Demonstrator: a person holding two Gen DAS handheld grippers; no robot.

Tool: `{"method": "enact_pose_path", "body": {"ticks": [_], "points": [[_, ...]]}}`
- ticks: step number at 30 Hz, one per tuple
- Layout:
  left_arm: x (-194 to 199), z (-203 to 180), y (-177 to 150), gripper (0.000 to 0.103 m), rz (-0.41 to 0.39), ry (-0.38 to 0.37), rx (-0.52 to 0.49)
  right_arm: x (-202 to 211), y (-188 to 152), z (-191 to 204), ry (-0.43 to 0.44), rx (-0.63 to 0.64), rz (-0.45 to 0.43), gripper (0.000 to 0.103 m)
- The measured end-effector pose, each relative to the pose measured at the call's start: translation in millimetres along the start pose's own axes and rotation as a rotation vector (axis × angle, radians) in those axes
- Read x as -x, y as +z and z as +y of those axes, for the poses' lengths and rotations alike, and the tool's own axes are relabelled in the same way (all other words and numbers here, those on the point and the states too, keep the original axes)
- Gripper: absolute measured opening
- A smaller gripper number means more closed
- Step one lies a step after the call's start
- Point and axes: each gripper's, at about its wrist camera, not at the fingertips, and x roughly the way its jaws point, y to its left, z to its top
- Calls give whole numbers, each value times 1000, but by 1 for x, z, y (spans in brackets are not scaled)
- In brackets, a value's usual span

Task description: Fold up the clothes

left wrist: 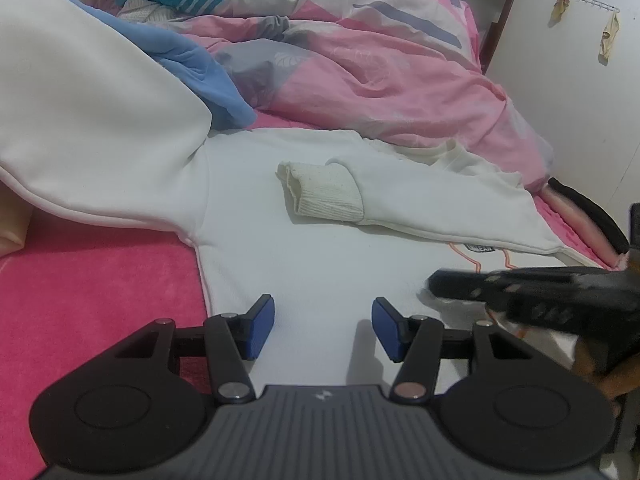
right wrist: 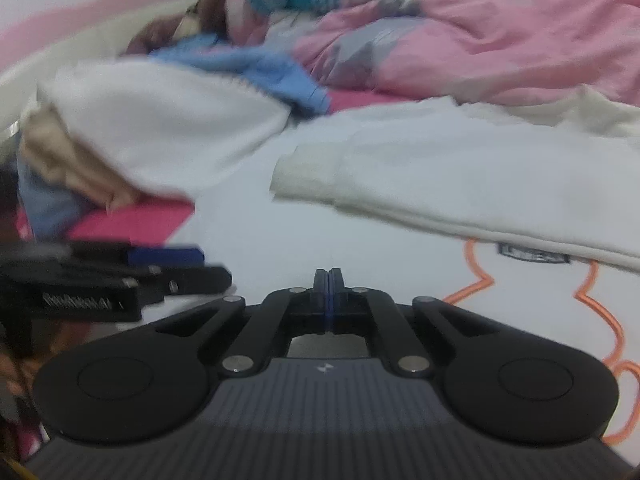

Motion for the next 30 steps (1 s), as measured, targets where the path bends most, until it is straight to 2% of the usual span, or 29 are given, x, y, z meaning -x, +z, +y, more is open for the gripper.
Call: {"method": "enact_pose_path", "body": {"ticks": [9,11,15,18,22,24,27,30], "points": [[0,0,-1,56,-3,2,-6,65,12,-14,19,-128,-141,0],[0,0,-1,56,-3,2,-5,95,12,-19,-9,-139,-186,0],[1,-1,-1,56,-5,6,-9,192,3,-35,-134,-180,-310,0],[0,-2,-1,56,-9,10,-13,275,-16,-49,-289,-209,-397,0],[1,-2,-3,56,-17,11,-15,396,-65,-65,-560,-305,-483,0],[2,-2,-3,56,-20,12,-13,452,-101,-73,-707,-388,-511,0],[3,-1,-4,56,-25,13,-10,514,-163,-82,-914,-536,-516,0],[4,0,-5,56,-30,9,-1,553,-228,-86,-1067,-711,-496,0]]}}
